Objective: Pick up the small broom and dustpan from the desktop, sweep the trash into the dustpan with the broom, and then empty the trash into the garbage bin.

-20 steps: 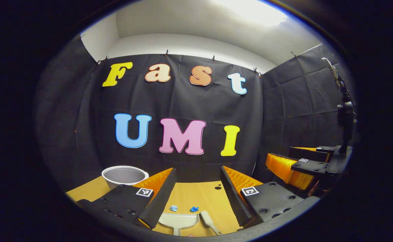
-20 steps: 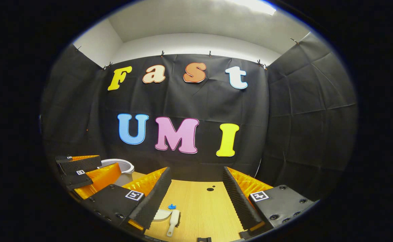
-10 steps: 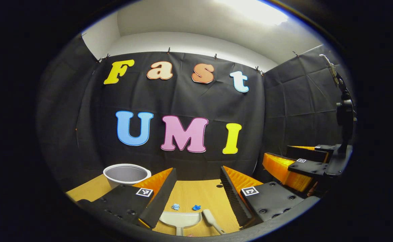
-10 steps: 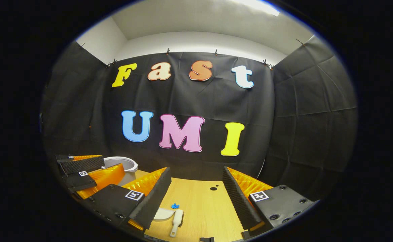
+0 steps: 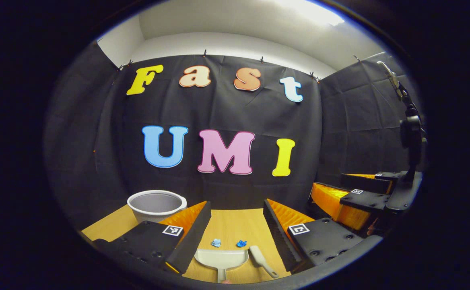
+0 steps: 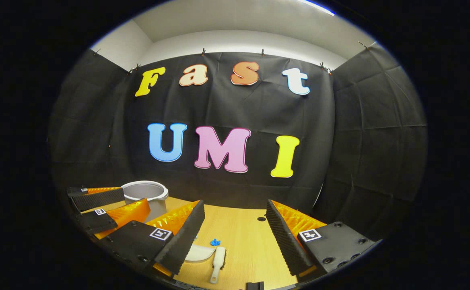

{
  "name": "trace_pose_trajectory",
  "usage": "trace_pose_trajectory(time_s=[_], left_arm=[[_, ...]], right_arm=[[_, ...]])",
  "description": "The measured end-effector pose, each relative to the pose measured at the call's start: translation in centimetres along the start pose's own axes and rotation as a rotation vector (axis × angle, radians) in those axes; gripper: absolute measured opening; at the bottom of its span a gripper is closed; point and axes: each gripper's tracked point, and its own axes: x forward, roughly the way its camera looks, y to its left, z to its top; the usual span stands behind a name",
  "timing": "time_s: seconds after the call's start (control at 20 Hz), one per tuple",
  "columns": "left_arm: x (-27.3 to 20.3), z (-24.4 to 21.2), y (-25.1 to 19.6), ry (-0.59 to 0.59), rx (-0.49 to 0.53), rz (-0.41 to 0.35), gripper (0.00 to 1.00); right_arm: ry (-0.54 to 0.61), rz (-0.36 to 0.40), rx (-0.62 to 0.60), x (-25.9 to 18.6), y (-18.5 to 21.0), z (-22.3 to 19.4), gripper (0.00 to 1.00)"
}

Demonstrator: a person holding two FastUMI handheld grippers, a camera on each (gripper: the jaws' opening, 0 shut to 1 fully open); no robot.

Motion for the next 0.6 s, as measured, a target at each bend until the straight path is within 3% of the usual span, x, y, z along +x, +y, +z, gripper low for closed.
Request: trace_pose_trajectory(time_s=[0.2,0.45,0.6], left_arm=[[2.2,-6.1,1.4,0.199,-0.096,0.008,0.78],[3.4,-13.7,3.4,0.437,-0.099,0.038,0.78],[3.0,-18.1,3.2,0.632,-0.158,0.036,0.79]], right_arm=[[0.113,0.018,0.024,2.3,1.6,-4.3,0.99],[0.404,0.012,0.085,5.8,2.2,-13.1,0.99],[0.538,-0.002,0.144,7.3,3.0,-18.0,0.99]])
